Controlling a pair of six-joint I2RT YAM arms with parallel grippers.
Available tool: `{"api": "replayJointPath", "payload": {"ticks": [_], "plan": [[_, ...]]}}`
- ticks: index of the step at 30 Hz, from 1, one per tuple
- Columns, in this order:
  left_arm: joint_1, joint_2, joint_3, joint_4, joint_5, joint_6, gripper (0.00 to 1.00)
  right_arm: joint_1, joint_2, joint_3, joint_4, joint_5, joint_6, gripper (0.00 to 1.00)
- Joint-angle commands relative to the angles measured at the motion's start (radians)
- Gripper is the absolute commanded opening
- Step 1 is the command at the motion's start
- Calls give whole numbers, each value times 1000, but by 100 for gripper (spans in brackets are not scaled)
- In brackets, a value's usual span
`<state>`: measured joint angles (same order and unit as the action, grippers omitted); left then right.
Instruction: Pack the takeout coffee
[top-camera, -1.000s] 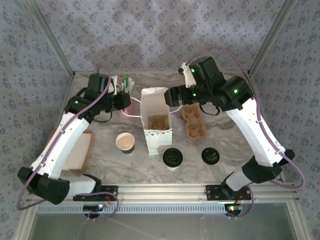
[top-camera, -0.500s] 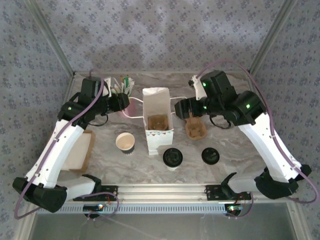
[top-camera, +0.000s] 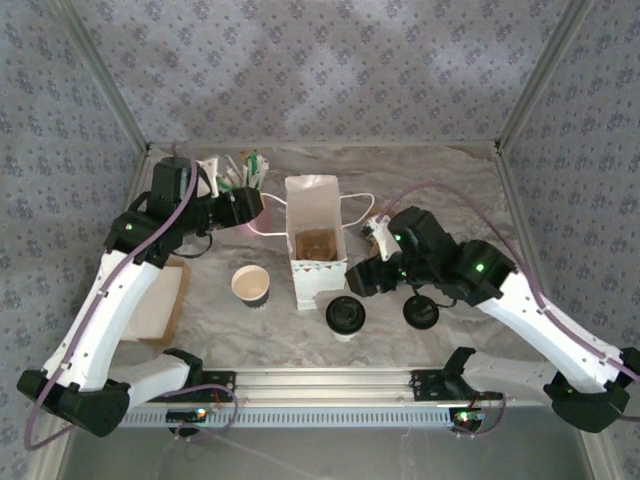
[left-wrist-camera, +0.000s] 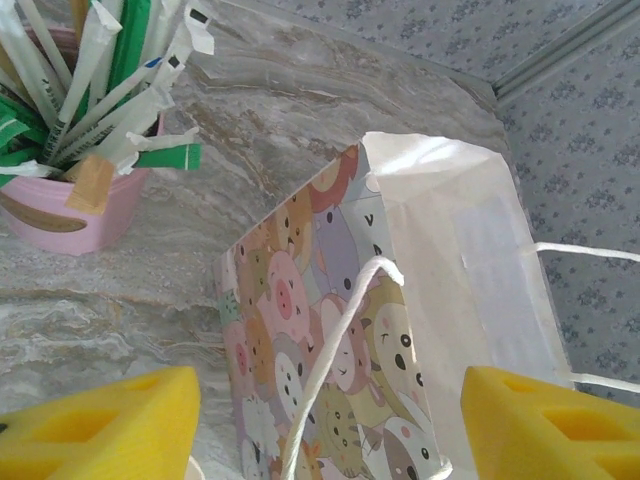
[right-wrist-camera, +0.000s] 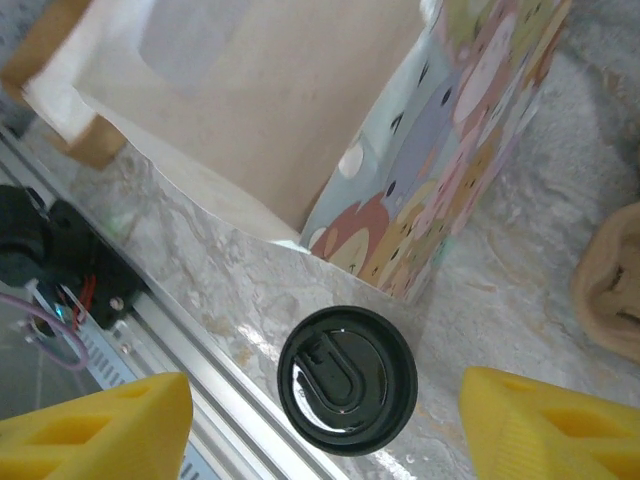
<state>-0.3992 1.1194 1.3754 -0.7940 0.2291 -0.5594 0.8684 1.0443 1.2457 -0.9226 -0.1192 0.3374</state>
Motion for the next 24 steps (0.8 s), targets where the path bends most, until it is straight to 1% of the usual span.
{"api": "replayJointPath", "payload": {"ticks": [1,4,7,15,24], "plan": [[1,0,-9,27,36,0,70,13,11,-40,110,30,12,68],[0,5,-15,34,39,0,70,19,41,-45,147,67,2,61],[0,5,-26,40,40,0,70,18,80,-45,145,141,-8,56],[0,3,-44,55,44,-2,70,-26,167,-30,156,193,-35,55],[-3,-16,-51,55,44,-6,70,-147,270,9,202,146,-67,55]]}}
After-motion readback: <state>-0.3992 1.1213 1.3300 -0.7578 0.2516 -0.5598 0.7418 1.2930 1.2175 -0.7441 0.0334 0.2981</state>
